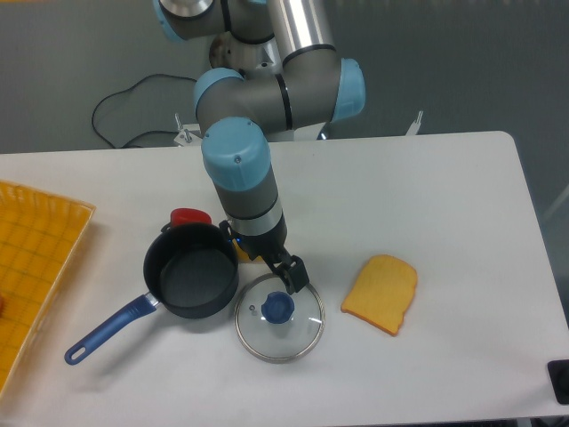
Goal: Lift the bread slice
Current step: 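Move the gripper from the glass lid over to the yellow bread slice, then lower the gripper onto the bread slice and close on its edge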
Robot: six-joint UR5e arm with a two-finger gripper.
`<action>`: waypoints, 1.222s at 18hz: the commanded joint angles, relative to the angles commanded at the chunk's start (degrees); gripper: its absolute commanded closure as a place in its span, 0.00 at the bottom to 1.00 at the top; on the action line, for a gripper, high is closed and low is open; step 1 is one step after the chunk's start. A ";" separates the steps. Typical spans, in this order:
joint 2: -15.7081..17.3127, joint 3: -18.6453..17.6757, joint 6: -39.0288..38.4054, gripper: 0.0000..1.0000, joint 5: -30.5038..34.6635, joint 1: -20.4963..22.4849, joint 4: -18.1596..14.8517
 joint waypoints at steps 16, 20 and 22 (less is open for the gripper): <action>-5.62 1.85 -5.52 0.00 -0.44 12.39 -0.35; -6.76 1.14 -11.06 0.00 -0.97 13.80 -0.09; -7.99 1.67 -15.01 0.00 -2.54 14.07 0.17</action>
